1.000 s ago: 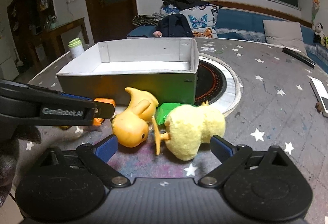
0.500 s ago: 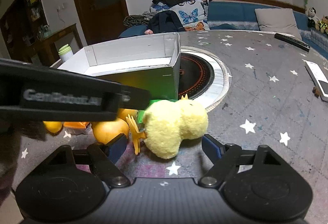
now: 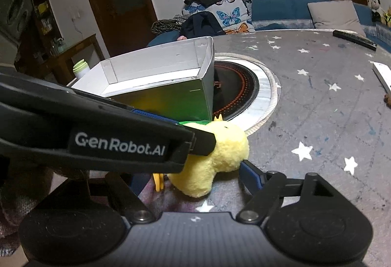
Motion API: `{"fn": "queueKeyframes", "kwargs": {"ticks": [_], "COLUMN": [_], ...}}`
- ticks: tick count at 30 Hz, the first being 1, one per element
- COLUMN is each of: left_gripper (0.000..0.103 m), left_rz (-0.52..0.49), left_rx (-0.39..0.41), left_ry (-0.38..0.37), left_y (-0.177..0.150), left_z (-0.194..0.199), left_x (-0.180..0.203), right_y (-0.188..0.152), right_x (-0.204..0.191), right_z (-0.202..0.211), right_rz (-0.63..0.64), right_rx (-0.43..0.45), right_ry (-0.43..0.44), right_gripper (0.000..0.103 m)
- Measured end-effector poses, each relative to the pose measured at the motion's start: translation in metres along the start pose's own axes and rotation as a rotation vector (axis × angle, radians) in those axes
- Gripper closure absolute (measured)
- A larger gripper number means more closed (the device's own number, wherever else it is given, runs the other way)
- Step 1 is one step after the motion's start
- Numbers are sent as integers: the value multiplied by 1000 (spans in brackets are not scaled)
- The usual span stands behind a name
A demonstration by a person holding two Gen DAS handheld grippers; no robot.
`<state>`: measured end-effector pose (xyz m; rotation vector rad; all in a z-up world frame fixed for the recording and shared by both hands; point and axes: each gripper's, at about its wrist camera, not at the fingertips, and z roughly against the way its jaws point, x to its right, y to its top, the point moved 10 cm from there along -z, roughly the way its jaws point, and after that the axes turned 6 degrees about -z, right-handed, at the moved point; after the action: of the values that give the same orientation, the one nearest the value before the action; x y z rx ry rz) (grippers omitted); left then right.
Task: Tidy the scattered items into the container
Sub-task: 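Lift the plush chick with the left gripper and carry it over the box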
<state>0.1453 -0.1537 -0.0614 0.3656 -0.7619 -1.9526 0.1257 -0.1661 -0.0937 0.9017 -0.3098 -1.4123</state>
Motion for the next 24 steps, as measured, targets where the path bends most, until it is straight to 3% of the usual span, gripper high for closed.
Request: {"fn": "queueKeyframes", "kwargs": {"ticks": [6, 17, 24], "left_gripper": [62, 68, 67], "left_rz": [-34, 19, 38], "left_rx": [0, 39, 18], "left_ry": [-3, -12, -23], "left_y": [0, 1, -7], "left_z": [-4, 14, 10], "left_x": [0, -11, -19], "right_y": [1, 8, 2], "right_x": [2, -5, -5], "right_z": [-1, 10, 2], "right_rz": [-6, 22, 19], "right_rx": [0, 39, 16], "right_ry": [4, 8, 13], "right_gripper": [25, 29, 27]}}
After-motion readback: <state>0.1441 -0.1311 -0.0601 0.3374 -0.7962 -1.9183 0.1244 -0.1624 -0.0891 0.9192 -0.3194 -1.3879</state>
